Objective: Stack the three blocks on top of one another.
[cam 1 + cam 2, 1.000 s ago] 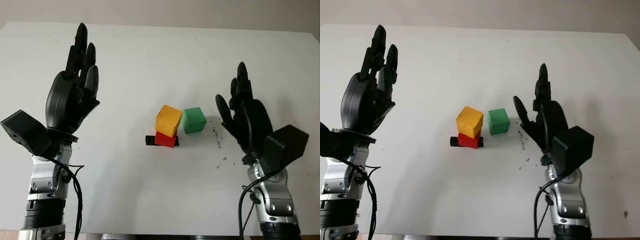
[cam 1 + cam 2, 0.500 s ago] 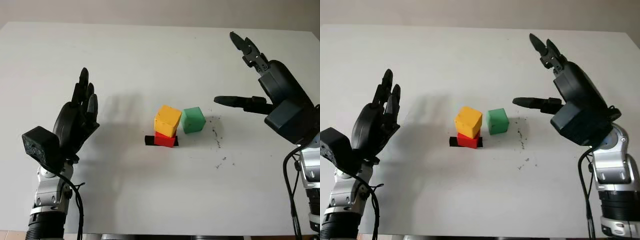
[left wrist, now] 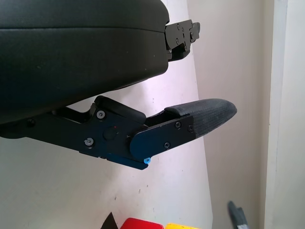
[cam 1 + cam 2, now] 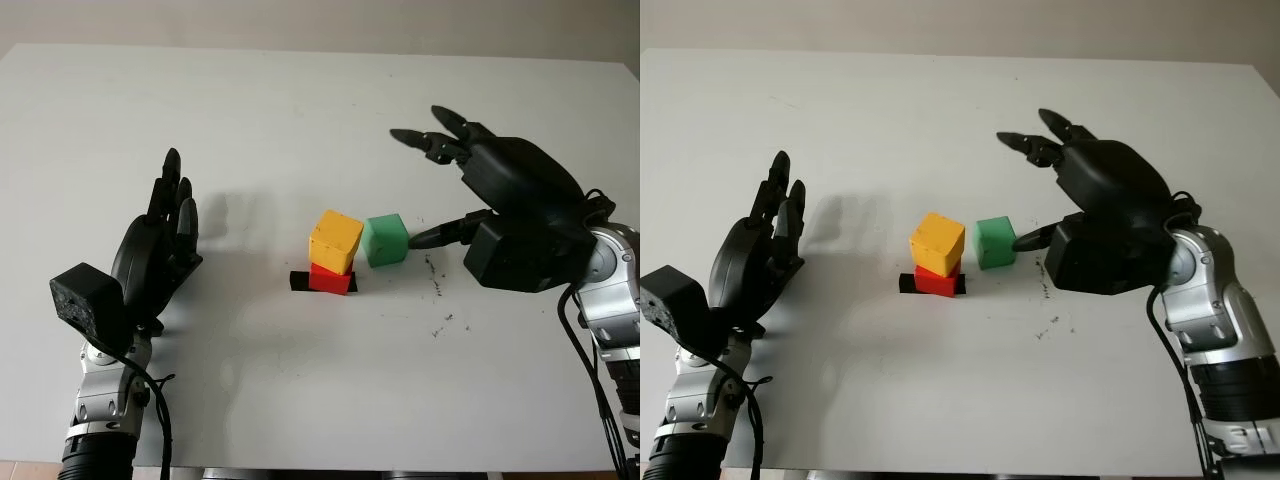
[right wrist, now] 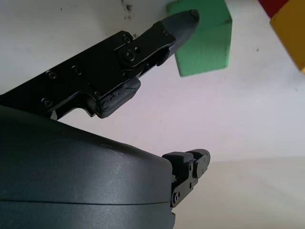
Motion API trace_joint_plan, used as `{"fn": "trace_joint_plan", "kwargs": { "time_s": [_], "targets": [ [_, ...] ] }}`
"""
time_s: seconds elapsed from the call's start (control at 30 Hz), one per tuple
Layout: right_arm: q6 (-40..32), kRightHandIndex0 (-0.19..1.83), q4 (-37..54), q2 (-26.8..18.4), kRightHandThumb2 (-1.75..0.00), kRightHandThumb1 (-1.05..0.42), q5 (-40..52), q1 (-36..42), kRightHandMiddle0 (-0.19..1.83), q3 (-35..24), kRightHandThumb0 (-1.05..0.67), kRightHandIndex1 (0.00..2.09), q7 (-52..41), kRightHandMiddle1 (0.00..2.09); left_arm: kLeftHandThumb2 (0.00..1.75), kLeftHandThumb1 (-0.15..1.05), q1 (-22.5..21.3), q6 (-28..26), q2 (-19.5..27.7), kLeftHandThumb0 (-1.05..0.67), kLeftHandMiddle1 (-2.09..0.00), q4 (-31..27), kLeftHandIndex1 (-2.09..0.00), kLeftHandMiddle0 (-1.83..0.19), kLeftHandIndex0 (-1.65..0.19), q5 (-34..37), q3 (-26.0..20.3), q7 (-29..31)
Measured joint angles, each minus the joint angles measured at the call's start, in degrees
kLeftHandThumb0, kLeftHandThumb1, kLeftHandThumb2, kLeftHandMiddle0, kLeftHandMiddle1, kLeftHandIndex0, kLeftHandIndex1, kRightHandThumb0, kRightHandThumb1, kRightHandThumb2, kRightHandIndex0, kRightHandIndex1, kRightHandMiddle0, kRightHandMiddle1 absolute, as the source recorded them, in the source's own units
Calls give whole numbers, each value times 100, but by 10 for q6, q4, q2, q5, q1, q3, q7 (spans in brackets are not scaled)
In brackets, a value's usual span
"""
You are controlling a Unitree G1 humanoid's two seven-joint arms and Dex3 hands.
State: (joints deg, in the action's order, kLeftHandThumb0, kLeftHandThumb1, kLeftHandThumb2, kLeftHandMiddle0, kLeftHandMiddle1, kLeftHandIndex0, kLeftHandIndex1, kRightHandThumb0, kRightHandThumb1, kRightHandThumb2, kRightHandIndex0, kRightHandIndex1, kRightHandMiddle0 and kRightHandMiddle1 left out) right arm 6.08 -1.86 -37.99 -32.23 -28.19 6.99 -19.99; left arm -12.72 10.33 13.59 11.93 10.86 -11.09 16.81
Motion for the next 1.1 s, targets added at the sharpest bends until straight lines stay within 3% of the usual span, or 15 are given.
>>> {"fn": "trace_joint_plan", "kwargs": {
  "time_s": [0.3,1.1],
  "targets": [
    [1,1,0,4,-5,-74,-8,0,34,22,-74,6,-14,7,72,105,0,0,0,-72,0,-10,0,19,19,0,0,1],
    [33,17,-19,12,-6,-81,-43,19,62,47,-46,10,38,19,70,105,6,-1,0,-68,0,-29,0,19,19,4,0,8]
  ]
}}
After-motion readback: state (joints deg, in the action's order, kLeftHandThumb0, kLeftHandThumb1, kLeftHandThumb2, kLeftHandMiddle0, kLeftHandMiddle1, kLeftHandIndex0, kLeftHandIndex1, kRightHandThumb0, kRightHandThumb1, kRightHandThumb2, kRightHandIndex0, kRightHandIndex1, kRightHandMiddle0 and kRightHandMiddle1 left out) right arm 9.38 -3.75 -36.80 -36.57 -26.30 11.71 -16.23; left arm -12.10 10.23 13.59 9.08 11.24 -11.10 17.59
